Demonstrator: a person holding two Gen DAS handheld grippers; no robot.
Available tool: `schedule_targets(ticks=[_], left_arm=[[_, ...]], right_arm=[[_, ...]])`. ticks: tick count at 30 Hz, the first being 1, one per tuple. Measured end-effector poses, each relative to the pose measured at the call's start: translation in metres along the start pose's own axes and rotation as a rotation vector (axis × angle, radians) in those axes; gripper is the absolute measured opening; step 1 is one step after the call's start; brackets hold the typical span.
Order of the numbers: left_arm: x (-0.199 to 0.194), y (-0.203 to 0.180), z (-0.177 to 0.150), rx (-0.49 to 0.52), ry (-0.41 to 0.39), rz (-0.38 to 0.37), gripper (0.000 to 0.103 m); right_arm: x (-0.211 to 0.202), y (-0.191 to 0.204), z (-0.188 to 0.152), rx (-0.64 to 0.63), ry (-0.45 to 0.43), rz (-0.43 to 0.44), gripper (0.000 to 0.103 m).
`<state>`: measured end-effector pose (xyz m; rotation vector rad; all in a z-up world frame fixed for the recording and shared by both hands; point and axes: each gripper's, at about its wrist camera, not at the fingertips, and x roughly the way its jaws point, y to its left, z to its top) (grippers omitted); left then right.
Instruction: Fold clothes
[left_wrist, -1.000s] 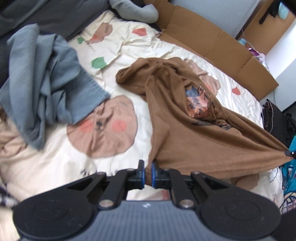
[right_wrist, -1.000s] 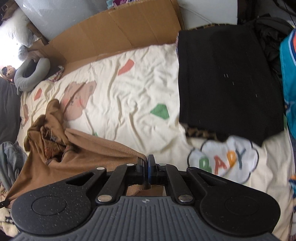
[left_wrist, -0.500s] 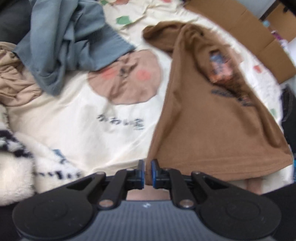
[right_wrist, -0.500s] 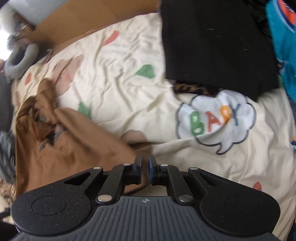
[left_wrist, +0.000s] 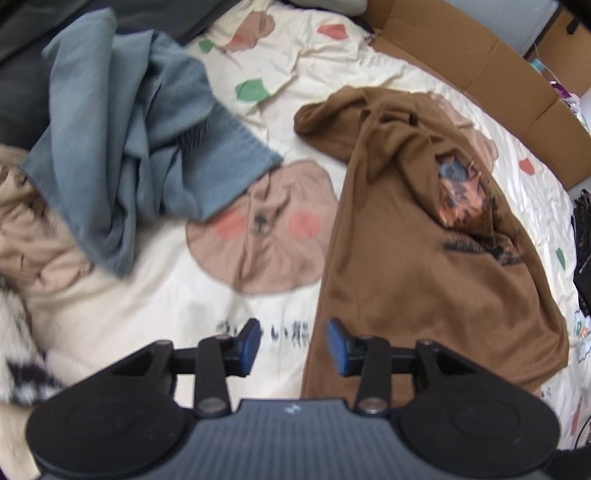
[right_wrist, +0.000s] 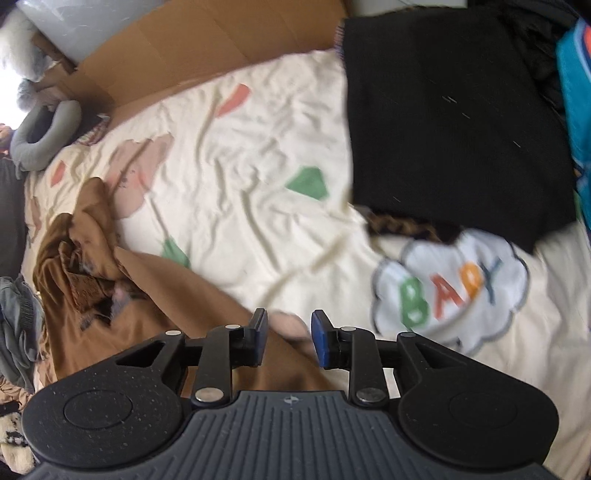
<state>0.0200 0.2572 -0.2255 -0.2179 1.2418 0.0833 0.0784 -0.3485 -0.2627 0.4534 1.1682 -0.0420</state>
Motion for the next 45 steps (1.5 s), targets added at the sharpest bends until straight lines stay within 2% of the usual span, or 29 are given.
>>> schedule_targets(ticks=[4, 8, 12, 17, 33, 40, 45], left_arm=[[0.008, -0.009, 0.022, 0.002, -0.043, -0.018, 0.044], [0.016, -0.018, 0.043, 0.004, -0.086, -0.036, 0.055], [0.024, -0.028, 0.065, 0.006, -0.129, -0.054, 0.059], [0.039, -0.05, 0.084, 0.04, -0.155, -0.096, 0.065], [0.095, -0.146, 0.145, 0.231, -0.236, -0.215, 0.065], [0.12, -0.181, 0.177, 0.225, -0.283, -0.241, 0.066], [0.144, -0.211, 0.2, 0.223, -0.275, -0.247, 0.069]], right_arm=[[0.011, 0.02, 0.014, -0.041, -0.011, 0.037, 0.031], [0.022, 0.038, 0.024, -0.08, -0.019, 0.067, 0.032], [0.036, 0.049, 0.027, -0.101, -0.03, 0.093, 0.041], [0.047, 0.066, 0.026, -0.15, -0.042, 0.111, 0.041], [0.1, 0.117, 0.027, -0.248, -0.042, 0.198, 0.041], [0.133, 0.139, 0.031, -0.301, -0.031, 0.203, 0.041], [0.146, 0.147, 0.032, -0.325, -0.023, 0.209, 0.041]])
